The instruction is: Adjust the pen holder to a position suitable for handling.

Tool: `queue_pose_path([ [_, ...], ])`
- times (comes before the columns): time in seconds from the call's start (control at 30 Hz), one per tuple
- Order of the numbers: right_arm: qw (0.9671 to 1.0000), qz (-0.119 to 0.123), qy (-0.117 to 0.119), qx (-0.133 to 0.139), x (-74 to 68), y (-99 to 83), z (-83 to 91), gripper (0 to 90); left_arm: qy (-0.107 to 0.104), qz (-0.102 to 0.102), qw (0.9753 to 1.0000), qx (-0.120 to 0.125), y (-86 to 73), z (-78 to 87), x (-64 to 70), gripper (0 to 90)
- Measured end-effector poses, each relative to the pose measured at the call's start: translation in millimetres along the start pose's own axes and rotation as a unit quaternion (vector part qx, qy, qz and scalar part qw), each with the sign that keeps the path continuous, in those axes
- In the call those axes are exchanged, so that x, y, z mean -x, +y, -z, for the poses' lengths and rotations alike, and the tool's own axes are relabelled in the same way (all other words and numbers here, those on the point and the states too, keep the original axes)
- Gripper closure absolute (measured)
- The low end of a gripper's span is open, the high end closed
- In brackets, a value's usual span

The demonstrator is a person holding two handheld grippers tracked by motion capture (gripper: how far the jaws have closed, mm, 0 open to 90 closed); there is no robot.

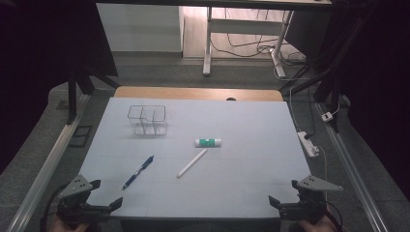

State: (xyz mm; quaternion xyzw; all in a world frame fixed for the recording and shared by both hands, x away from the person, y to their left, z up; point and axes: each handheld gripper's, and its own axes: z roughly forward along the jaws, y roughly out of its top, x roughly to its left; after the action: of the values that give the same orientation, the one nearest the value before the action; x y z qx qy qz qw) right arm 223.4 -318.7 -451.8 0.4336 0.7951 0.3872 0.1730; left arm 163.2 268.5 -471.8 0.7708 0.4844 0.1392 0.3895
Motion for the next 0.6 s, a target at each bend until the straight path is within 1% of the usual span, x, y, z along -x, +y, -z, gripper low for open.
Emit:
queue_pose_path([
  [0.13, 1.0, 0.0, 0.0, -0.001, 0.0, 0.1, -0.3, 0.0, -0.001, 0.008, 1.0, 0.003, -0.3, 0.8, -1.7, 0.1],
  [0.3, 1.0, 0.001, 0.004, -0.002, 0.0, 0.1, -0.7, 0.0, -0.001, 0.007, 1.0, 0.0, 0.3, 0.0, -1.5, 0.0],
  [0.43, 1.0, 0.002, 0.004, -0.002, -0.2, 0.2, -0.6, 0.0, -0.01, 0.008, 0.9999, -0.005, 0.6, -0.9, -2.8, 0.0],
  [0.6, 1.0, 0.005, 0.005, -0.004, -0.9, 0.5, -1.1, 0.0, -0.017, 0.014, 0.9998, -0.003, 0.5, -0.9, -4.7, 0.0],
])
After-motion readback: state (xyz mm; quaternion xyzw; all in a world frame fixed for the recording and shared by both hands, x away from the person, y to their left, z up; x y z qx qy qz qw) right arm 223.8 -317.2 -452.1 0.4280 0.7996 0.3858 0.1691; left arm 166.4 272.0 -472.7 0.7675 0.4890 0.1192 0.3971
